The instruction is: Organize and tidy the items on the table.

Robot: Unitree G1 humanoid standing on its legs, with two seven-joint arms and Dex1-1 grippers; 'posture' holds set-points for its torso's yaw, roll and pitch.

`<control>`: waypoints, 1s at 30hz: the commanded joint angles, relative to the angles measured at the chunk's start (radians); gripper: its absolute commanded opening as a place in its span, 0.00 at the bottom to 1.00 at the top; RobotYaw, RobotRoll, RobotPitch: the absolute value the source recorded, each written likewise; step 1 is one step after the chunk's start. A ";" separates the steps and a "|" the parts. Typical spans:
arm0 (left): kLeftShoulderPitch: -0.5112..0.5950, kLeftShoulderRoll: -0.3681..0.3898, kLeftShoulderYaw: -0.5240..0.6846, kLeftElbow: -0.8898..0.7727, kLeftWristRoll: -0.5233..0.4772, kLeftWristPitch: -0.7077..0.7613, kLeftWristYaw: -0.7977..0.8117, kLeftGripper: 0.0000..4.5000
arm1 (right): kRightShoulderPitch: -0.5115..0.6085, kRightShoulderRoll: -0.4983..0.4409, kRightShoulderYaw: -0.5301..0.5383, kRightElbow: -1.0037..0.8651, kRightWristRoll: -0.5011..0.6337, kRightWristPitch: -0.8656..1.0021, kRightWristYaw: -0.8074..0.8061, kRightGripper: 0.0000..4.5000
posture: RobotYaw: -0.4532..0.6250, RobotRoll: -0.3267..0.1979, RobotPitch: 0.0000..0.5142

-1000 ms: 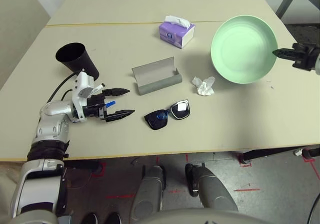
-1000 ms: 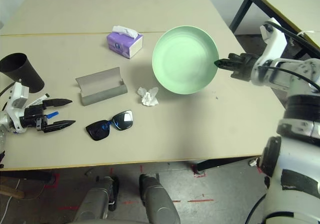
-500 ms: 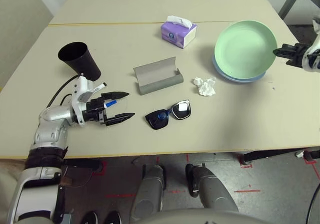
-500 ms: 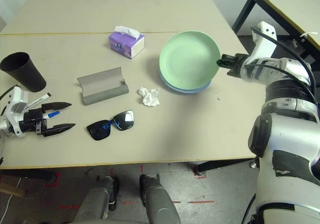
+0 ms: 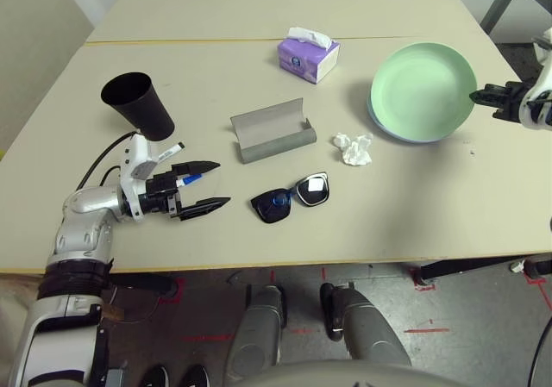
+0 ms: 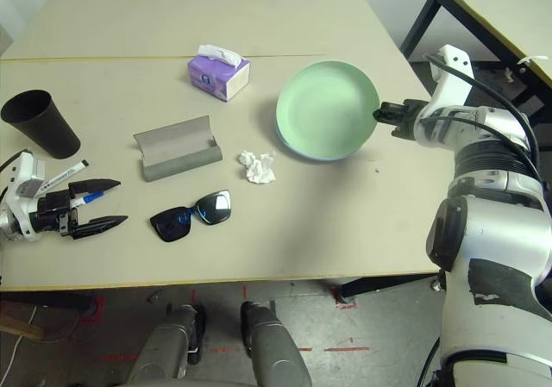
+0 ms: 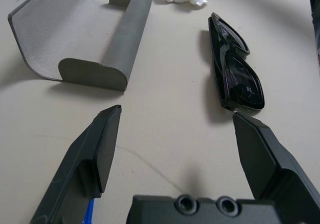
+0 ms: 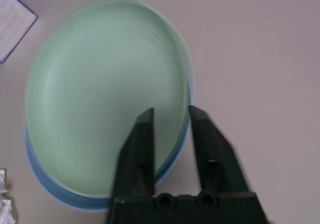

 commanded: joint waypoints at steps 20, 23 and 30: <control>-0.024 0.017 0.009 0.038 0.004 -0.009 -0.014 1.00 | 0.773 -0.195 -0.240 -1.224 0.272 0.318 0.323 0.99 | 0.38 0.62 0.45; -0.038 0.020 0.006 0.057 0.007 -0.014 -0.030 1.00 | 0.996 -0.168 -0.379 -1.469 0.330 0.345 0.308 0.99 | 0.36 0.62 0.47; -0.058 0.021 0.007 0.066 -0.009 -0.034 -0.092 1.00 | 1.212 -0.028 -0.382 -1.644 0.341 0.260 0.196 0.99 | 0.35 0.62 0.46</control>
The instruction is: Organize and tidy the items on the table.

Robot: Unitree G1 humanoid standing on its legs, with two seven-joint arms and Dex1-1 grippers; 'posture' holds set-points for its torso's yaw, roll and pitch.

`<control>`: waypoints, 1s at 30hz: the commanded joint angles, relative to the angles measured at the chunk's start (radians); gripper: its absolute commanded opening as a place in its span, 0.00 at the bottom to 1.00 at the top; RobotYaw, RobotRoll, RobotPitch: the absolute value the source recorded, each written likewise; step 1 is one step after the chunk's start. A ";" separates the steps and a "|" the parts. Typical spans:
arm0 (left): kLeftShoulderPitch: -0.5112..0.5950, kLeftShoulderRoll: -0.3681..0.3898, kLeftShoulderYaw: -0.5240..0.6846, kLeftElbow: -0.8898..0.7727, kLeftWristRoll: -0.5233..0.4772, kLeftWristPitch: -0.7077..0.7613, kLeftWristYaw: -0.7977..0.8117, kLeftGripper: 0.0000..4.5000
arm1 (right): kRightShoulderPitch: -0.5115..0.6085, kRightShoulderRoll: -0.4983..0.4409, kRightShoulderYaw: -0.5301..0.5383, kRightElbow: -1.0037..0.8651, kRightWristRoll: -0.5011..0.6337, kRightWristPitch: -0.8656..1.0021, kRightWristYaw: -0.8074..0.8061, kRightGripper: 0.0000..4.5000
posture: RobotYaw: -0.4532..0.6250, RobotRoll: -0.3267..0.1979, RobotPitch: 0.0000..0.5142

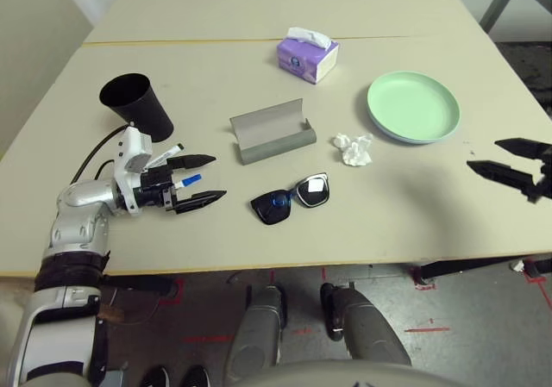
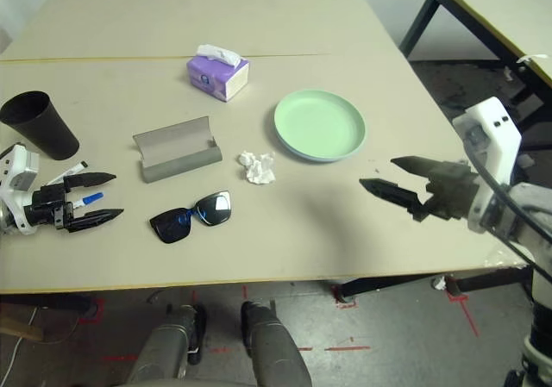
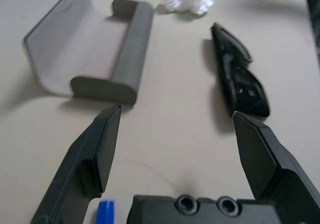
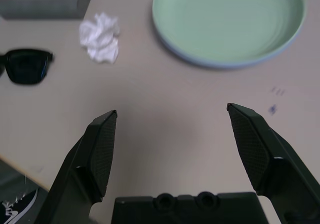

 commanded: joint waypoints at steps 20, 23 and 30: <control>0.082 0.088 -0.032 -0.158 -0.182 -0.039 -0.147 1.00 | -0.086 0.266 0.479 0.202 -0.241 -0.419 -0.248 0.99 | 0.41 0.62 0.41; 0.086 0.098 -0.050 -0.160 -0.189 -0.060 -0.146 1.00 | -0.124 0.283 0.509 0.225 -0.246 -0.420 -0.260 0.99 | 0.41 0.62 0.40; 0.074 0.088 -0.059 -0.135 -0.179 -0.080 -0.146 1.00 | -0.201 0.347 0.562 0.287 -0.268 -0.432 -0.297 0.99 | 0.41 0.62 0.40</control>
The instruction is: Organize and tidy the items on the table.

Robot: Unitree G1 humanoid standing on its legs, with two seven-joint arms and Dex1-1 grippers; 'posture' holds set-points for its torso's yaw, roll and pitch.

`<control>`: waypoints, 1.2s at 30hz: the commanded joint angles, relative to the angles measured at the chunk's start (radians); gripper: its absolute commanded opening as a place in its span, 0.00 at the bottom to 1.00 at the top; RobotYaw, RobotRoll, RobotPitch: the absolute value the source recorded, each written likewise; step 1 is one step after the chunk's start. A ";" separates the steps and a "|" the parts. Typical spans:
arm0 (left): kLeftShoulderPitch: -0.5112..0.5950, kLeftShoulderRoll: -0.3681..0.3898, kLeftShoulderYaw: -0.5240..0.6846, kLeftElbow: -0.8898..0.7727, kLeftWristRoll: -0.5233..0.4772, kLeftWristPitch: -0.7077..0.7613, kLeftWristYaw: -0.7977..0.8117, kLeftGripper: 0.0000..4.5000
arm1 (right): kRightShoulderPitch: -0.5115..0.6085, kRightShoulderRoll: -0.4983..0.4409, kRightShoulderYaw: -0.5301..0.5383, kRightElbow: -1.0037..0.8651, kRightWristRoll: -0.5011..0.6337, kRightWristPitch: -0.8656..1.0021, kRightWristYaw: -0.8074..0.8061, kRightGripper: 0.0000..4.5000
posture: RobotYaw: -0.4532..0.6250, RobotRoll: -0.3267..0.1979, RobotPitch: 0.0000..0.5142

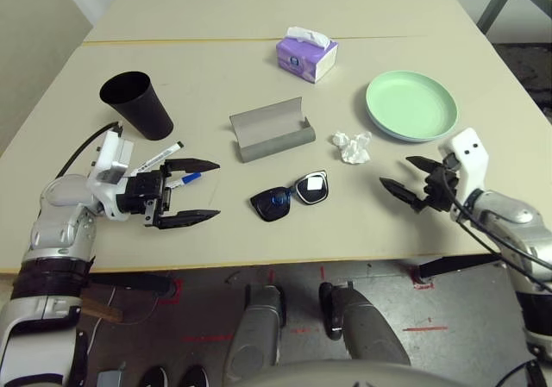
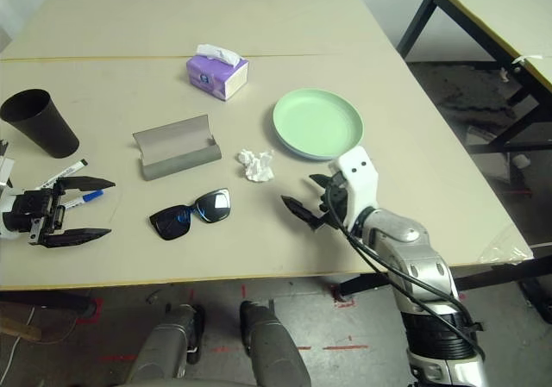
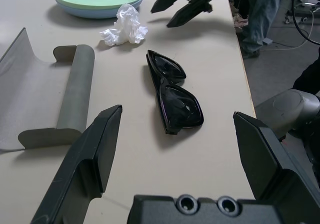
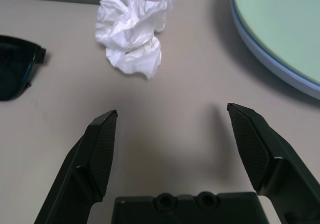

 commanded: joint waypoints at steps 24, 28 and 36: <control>0.011 -0.023 0.024 0.000 0.036 -0.010 0.006 1.00 | -0.198 0.165 0.140 0.230 -0.087 -0.119 -0.026 0.99 | 0.43 0.62 0.39; 0.013 -0.023 0.026 -0.006 0.035 -0.007 0.013 1.00 | -0.215 0.182 0.142 0.250 -0.093 -0.131 -0.028 0.99 | 0.43 0.62 0.39; 0.014 -0.025 0.027 -0.027 0.030 0.007 0.029 1.00 | -0.224 0.209 0.142 0.257 -0.082 -0.141 -0.014 0.54 | 0.43 0.62 0.40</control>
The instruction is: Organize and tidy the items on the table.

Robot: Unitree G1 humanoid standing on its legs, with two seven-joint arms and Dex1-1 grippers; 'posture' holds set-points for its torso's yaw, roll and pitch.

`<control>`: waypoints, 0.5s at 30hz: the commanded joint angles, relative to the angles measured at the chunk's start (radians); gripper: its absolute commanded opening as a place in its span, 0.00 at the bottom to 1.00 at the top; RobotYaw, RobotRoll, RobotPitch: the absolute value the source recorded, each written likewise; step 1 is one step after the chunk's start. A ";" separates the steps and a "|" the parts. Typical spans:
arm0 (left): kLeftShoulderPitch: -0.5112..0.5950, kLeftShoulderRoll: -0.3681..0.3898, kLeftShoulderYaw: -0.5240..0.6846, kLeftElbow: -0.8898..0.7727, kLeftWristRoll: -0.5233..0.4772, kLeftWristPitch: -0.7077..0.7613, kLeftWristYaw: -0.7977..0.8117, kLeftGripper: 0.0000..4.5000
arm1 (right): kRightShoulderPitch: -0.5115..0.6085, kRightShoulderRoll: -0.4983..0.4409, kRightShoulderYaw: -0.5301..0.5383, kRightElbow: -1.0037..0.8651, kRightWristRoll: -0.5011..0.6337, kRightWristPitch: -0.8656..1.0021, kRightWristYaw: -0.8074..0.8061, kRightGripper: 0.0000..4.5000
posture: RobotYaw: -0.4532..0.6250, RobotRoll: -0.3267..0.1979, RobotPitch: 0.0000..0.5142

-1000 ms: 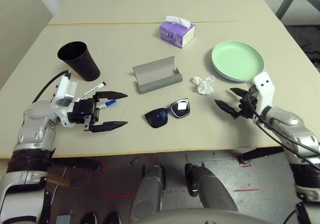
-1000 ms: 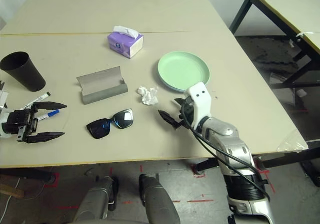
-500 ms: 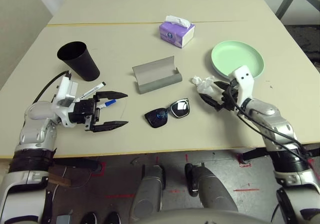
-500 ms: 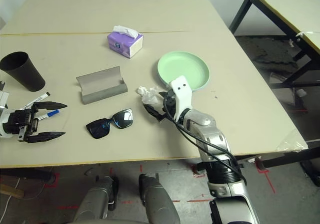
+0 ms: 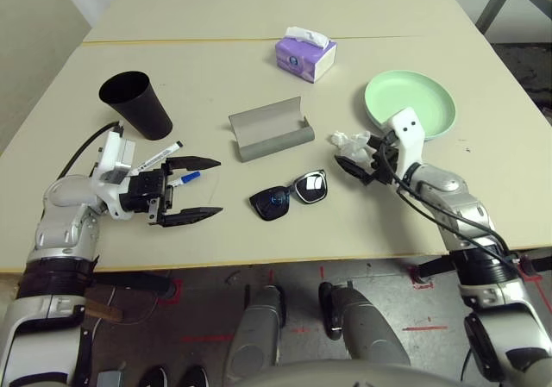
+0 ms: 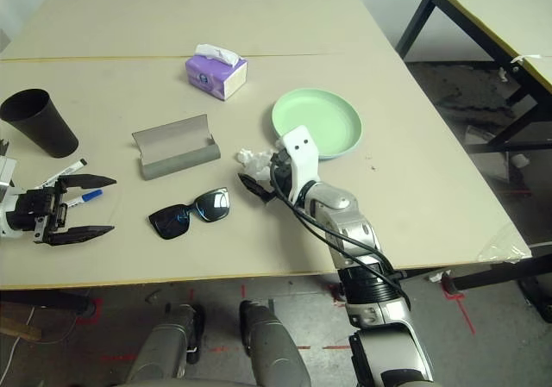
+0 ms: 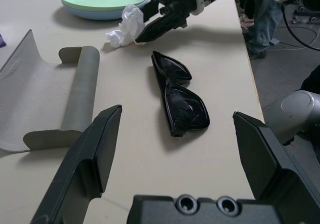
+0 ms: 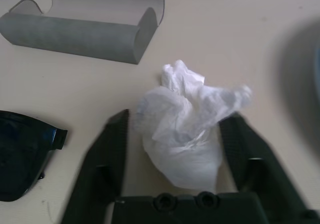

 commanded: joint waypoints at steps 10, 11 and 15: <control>0.027 -0.014 0.008 -0.043 0.009 0.024 0.012 1.00 | 0.009 0.002 -0.005 -0.022 0.012 0.013 0.012 0.01 | 0.42 0.62 0.41; 0.028 -0.016 0.007 -0.044 0.010 0.024 0.012 1.00 | 0.005 0.000 -0.011 -0.023 0.016 0.017 0.012 0.01 | 0.42 0.62 0.41; 0.029 -0.020 0.008 -0.043 0.013 0.026 0.014 1.00 | -0.058 -0.021 -0.062 -0.046 0.053 0.061 0.008 0.01 | 0.42 0.62 0.41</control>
